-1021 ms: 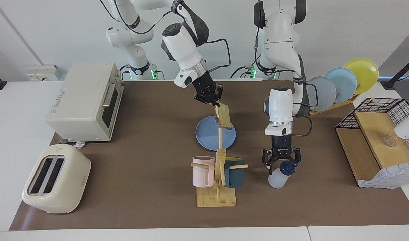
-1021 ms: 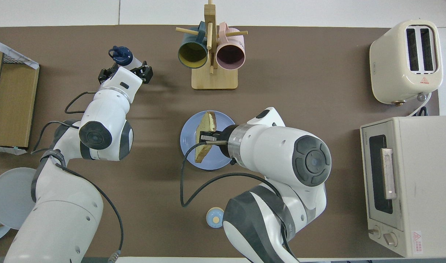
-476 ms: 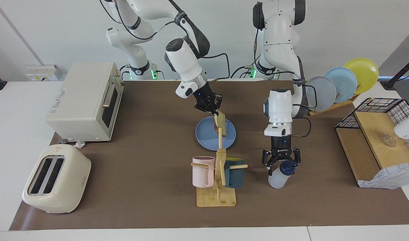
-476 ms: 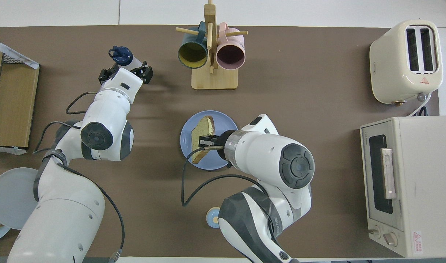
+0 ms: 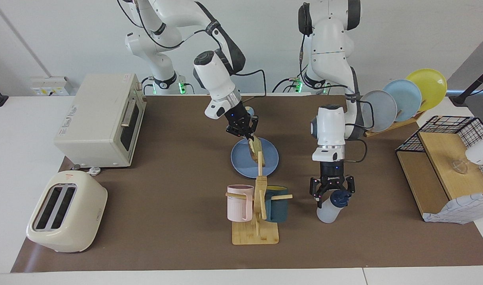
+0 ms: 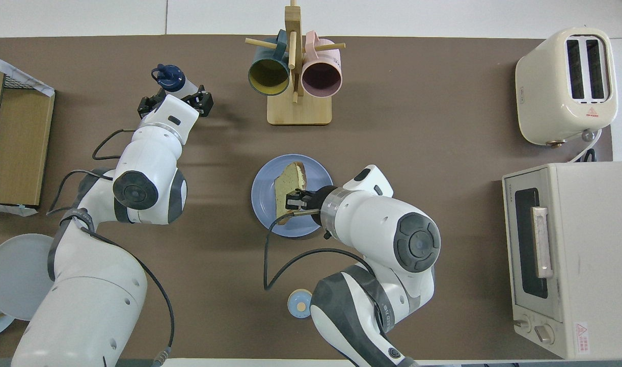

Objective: Put bread on plate and add seasoning
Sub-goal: 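Carry the bread slice onto the blue plate with the right gripper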

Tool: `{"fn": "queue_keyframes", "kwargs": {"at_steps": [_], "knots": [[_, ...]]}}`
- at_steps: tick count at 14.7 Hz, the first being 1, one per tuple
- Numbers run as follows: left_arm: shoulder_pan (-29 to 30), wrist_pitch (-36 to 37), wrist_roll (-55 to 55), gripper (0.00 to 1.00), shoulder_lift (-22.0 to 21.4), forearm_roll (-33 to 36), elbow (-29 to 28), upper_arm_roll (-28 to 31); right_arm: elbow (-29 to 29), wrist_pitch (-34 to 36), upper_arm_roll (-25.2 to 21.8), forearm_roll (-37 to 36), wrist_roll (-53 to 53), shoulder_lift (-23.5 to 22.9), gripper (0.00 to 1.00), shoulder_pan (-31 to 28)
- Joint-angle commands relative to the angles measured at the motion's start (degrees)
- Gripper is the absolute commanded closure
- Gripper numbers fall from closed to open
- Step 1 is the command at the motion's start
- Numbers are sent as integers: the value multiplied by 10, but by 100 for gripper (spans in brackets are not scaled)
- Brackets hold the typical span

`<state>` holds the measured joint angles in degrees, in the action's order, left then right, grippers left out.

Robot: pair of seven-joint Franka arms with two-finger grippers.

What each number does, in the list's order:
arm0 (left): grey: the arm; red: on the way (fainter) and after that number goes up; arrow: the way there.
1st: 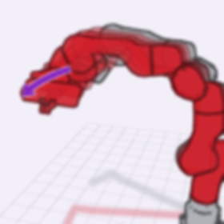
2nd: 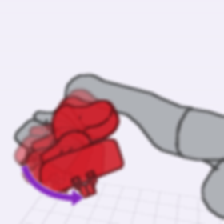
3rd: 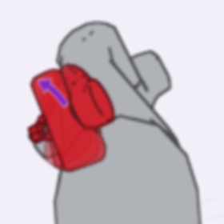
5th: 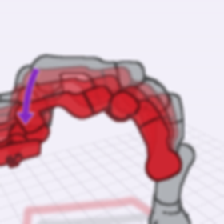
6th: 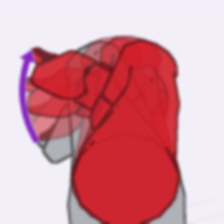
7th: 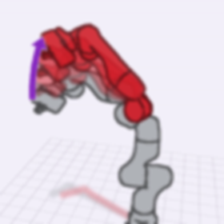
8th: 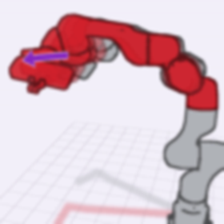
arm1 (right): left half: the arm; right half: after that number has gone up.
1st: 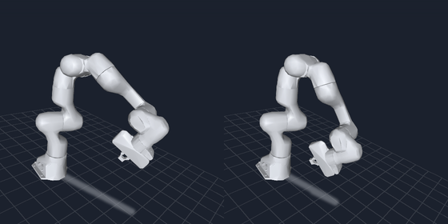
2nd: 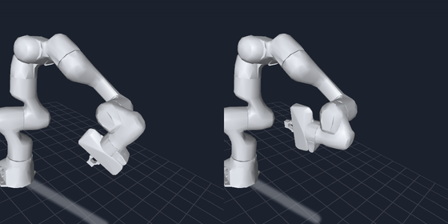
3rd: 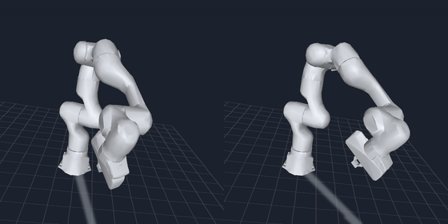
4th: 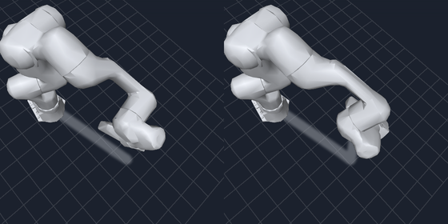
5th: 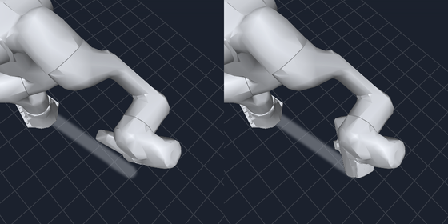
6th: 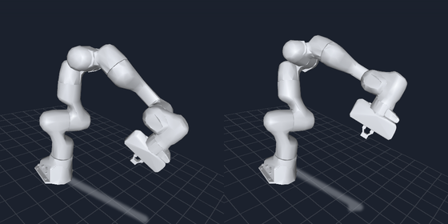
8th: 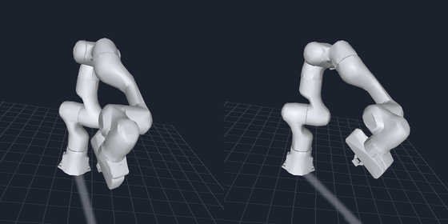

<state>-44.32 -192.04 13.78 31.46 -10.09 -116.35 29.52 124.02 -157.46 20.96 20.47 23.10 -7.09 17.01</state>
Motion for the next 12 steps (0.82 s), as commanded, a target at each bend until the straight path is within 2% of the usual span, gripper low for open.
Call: {"fn": "queue_keyframes", "kwargs": {"at_steps": [1, 3, 5, 7, 9, 10, 11, 12], "knots": [[-8, -11, 5, 38, 13, -10, 10, 9, 30, -10, 2, 11, -14, 23, 100, -2], [-8, -8, 6, 59, 13, -9, 9, 9, 34, -11, 1, 11, -15, 24, 100, -4], [-7, -8, 8, 72, 13, -10, 10, 9, 37, -9, 1, 11, -15, 25, 100, -9], [-7, -9, 12, 77, 13, -9, 10, 9, 37, -8, 1, 11, -15, 25, 100, -13], [-4, -9, 15, 78, 9, -9, 13, 10, 39, -5, 1, 11, -15, 26, 100, -17], [-2, -4, 13, 78, 4, -8, 14, 12, 44, -5, 1, 11, -16, 29, 97, -21], [3, 2, 12, 78, -3, -7, 17, 12, 46, -5, 1, 11, -16, 30, 90, -22], [5, 22, 8, 78, -10, -5, 21, 12, 46, -5, 1, 11, -16, 30, 73, -22]]}}
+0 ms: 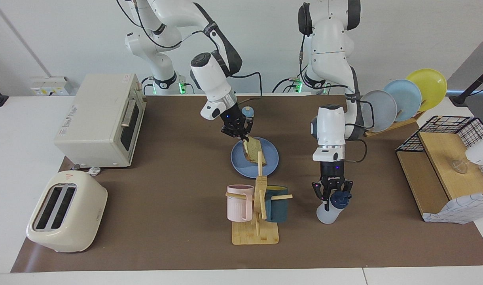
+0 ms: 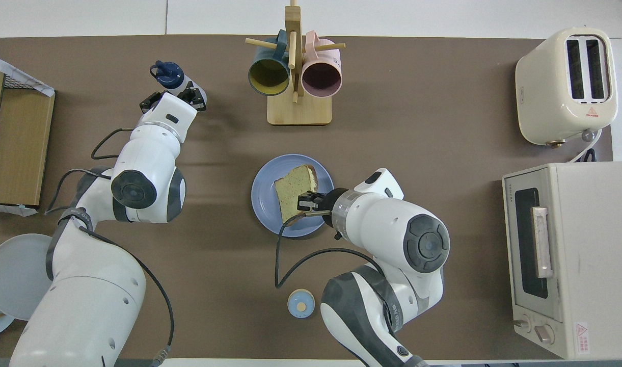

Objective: Put bread on plate and add seasoning
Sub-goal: 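Lift the white bottle with the left gripper while the right gripper withdraws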

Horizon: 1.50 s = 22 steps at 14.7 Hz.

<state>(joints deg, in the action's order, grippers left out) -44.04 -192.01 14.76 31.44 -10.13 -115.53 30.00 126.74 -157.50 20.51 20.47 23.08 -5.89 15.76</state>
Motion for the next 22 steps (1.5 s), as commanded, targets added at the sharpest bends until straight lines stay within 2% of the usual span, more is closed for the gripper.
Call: {"fn": "queue_keyframes", "kwargs": {"at_steps": [1, 3, 12, 17, 18, 22], "knots": [[3, 52, -4, 78, -21, -1, 24, 8, 19, -4, 6, 11, -15, 18, 51, -11], [12, 124, -4, 78, -39, 14, 56, 8, 19, -4, 6, 11, -15, 18, 0, -17], [22, 365, -11, 78, -82, 21, 173, 8, 4, -2, 4, 11, -60, 9, 0, -65], [19, 458, -52, 78, -124, 22, 183, 3, -38, 19, 4, 4, -67, -3, 0, -77], [18, 488, -71, 78, -142, 21, 183, 1, -64, 54, 4, 5, -63, -5, 0, -79], [11, 603, -147, 78, -210, 14, 181, -2, -210, 267, 0, 7, -42, -18, 0, -107]]}}
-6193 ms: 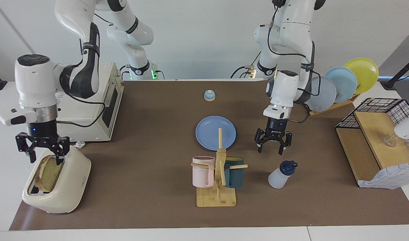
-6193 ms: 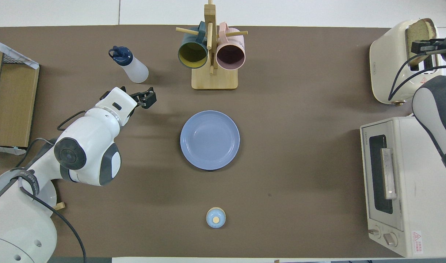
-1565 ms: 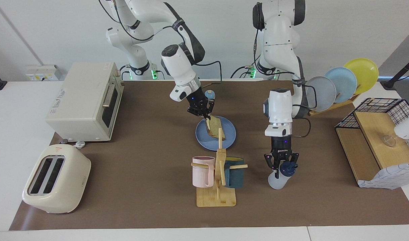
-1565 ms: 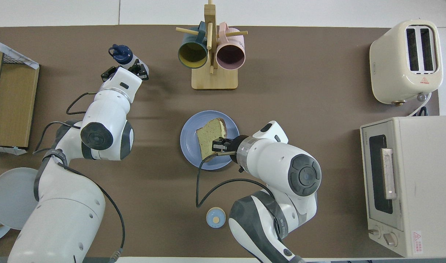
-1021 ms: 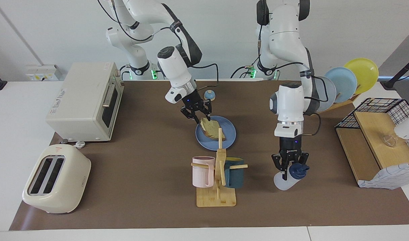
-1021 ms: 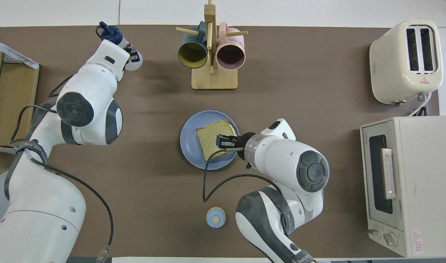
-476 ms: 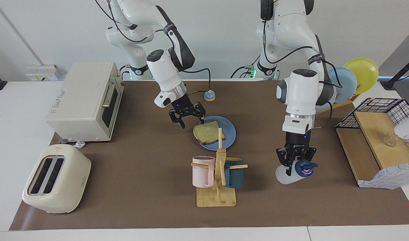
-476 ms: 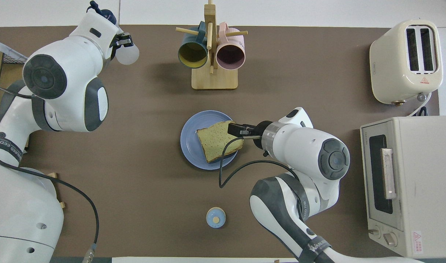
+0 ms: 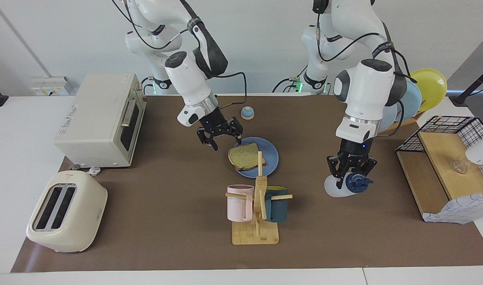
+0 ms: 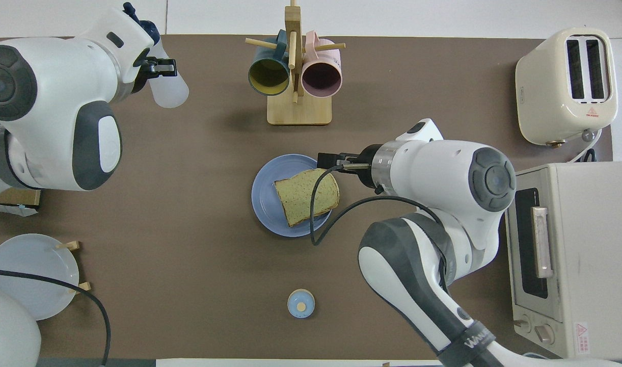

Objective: Put bread on plate and add seasoning
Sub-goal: 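Lift the white bottle with the left gripper while the right gripper withdraws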

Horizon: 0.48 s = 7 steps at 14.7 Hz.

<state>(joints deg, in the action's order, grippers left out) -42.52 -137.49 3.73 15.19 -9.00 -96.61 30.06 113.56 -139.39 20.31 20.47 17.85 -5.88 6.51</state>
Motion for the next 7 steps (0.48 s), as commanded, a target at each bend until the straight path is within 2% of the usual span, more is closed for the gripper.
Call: {"fn": "queue_keyframes", "kwargs": {"at_steps": [1, 7], "knots": [[-4, 90, -55, 78, -64, 3, -9, -6, -86, 105, 2, 7, 21, -11, 0, -21], [-22, 244, -142, 78, -155, -2, -13, -15, -70, 135, 3, 8, 29, 54, 0, -33]]}}
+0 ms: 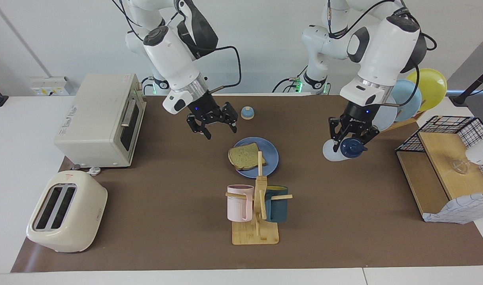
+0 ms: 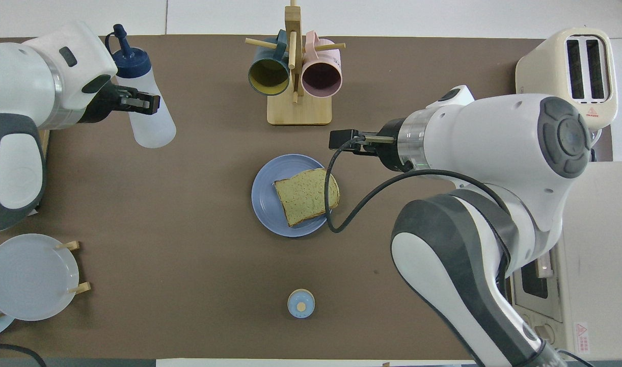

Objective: Put bread on plate and add seasoning

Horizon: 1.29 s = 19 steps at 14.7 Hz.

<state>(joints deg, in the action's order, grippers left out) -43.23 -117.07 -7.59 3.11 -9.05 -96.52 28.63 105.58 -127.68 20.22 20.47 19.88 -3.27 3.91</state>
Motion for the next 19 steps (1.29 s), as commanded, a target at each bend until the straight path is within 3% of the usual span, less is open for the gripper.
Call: {"fn": "queue_keyframes", "kwargs": {"at_steps": [1, 4, 10, 14, 17, 19], "knots": [[-19, 61, -45, 78, -46, -2, -14, -1, 5, 27, 3, 11, 9, 32, 0, -8], [-27, 131, -95, 78, -75, -2, -14, -1, -38, 106, -2, 38, 18, 31, 0, -7], [-39, 265, -250, 77, -111, -2, -14, -19, -146, 195, 9, 39, 158, 14, 0, 14], [-39, 306, -342, 77, -119, 0, -14, -43, -186, 196, 10, 66, 265, 11, 0, 32], [-38, 333, -349, 77, -129, 2, -14, -68, -192, 180, 10, 67, 316, 11, 0, 73], [-38, 346, -385, 77, -135, 2, -15, -77, -192, 180, 12, 55, 326, 12, 15, 81]]}}
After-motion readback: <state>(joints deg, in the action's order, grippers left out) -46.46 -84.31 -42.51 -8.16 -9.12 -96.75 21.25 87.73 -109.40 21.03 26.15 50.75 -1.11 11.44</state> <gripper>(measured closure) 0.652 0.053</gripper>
